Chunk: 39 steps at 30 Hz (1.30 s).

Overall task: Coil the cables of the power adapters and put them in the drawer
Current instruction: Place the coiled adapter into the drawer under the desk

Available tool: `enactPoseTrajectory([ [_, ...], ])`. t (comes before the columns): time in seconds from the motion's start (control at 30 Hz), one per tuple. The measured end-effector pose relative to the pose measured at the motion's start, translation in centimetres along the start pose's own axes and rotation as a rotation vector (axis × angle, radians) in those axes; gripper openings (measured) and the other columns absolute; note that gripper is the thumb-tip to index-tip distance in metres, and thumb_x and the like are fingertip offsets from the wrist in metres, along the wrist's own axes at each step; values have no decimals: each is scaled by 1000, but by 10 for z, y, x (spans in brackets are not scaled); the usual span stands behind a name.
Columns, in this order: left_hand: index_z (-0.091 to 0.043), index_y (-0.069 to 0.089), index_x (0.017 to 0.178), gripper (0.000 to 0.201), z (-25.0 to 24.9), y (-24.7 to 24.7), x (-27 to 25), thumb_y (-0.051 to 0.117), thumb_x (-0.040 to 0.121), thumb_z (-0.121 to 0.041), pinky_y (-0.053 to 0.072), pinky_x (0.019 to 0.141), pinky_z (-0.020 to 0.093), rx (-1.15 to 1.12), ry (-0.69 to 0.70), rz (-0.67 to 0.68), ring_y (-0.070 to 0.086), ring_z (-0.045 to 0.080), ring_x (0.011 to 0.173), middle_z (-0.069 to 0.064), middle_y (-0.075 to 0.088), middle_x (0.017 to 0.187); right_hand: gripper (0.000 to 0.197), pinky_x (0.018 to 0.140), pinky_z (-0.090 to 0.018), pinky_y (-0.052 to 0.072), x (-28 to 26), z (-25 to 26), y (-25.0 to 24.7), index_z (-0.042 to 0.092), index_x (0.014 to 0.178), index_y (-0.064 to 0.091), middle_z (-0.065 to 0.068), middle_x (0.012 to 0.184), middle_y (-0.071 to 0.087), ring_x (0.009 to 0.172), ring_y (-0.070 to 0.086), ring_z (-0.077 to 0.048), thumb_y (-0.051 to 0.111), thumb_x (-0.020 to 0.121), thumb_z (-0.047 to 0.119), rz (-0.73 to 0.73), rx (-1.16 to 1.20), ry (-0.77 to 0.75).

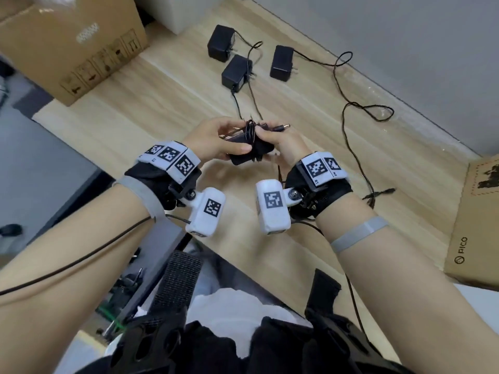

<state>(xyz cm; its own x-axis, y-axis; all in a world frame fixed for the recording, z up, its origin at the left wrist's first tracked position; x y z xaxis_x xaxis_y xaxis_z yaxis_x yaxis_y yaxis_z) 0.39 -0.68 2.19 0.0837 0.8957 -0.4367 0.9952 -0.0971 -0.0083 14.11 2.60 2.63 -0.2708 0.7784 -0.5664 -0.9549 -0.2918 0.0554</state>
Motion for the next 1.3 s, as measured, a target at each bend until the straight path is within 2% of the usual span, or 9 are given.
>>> enactPoseTrajectory([
  [0.13, -14, 54, 124, 48, 23, -49, -34, 66, 79, 0, 48, 57, 10, -88, -22, -126, 58, 3, 85, -3, 61, 102, 23, 81, -33, 45, 4, -11, 59, 15, 108, 56, -7, 111, 60, 101, 57, -23, 61, 86, 14, 73, -89, 18],
  [0.23, -17, 54, 122, 52, 49, -92, -68, 72, 75, -4, 51, 67, 14, -147, -63, -207, 59, 8, 95, 0, 60, 112, 29, 70, -29, 51, 1, -22, 116, 3, 116, 54, -12, 107, 59, 93, 58, -22, 58, 88, 7, 167, -60, 40],
  [0.4, -20, 56, 105, 52, 99, -159, -136, 71, 56, -8, 52, 83, 21, -259, -124, -323, 62, 5, 93, -4, 63, 102, 19, 53, -19, 51, -15, -56, 213, 12, 94, 51, -3, 80, 57, 66, 59, -10, 60, 83, -2, 349, -56, 105],
  [0.57, -21, 57, 101, 53, 165, -197, -188, 75, 60, 7, 52, 74, 14, -275, -246, -378, 65, -2, 83, -11, 68, 94, 25, 75, -32, 51, -19, -121, 278, 18, 82, 49, 0, 81, 54, 77, 55, -17, 62, 81, -3, 484, -273, 154],
  [0.8, -3, 48, 125, 58, 291, -174, -192, 66, 73, 14, 50, 80, 19, -313, -555, -360, 58, 3, 80, 2, 60, 102, 15, 103, -46, 42, 13, -243, 277, 11, 90, 57, -8, 89, 58, 95, 53, -23, 62, 83, -1, 351, -559, 413],
  [0.93, -3, 44, 130, 50, 349, -150, -181, 58, 84, 6, 45, 74, 22, -408, -773, -306, 54, 11, 86, 5, 54, 105, 30, 97, -40, 46, 27, -287, 260, -3, 113, 58, -9, 92, 57, 94, 52, -20, 63, 84, 3, 283, -681, 531],
  [1.1, -3, 42, 135, 48, 388, -144, -174, 53, 88, 4, 46, 83, 26, -438, -872, -393, 46, 13, 104, 7, 47, 117, 31, 61, -7, 32, 44, -313, 252, 8, 115, 58, -8, 115, 57, 86, 57, -18, 61, 85, 3, 263, -907, 464],
  [1.2, -6, 35, 141, 55, 400, -146, -173, 48, 89, 8, 43, 89, 29, -440, -854, -399, 44, 18, 123, 9, 42, 141, 29, 69, -9, 33, 48, -325, 258, 20, 108, 57, -7, 130, 52, 92, 58, -20, 65, 83, 10, 316, -1041, 447],
  [1.3, -10, 33, 142, 57, 405, -148, -176, 46, 90, 8, 43, 89, 29, -448, -811, -376, 39, 21, 133, 4, 36, 148, 34, 75, -15, 36, 45, -333, 263, 17, 115, 57, -4, 113, 60, 91, 55, -17, 66, 83, 15, 373, -1148, 444],
])
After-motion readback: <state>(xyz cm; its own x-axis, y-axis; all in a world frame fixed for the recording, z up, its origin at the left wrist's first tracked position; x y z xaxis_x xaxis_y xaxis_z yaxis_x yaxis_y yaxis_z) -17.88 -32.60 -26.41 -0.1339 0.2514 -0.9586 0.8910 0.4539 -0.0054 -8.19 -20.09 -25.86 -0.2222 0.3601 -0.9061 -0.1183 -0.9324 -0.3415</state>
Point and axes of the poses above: each hand's wrist, its own x-axis towards the middle knuckle, its own y-axis out of the palm, z = x × y, the point moved 4 cm from there along x, towards the middle knuckle
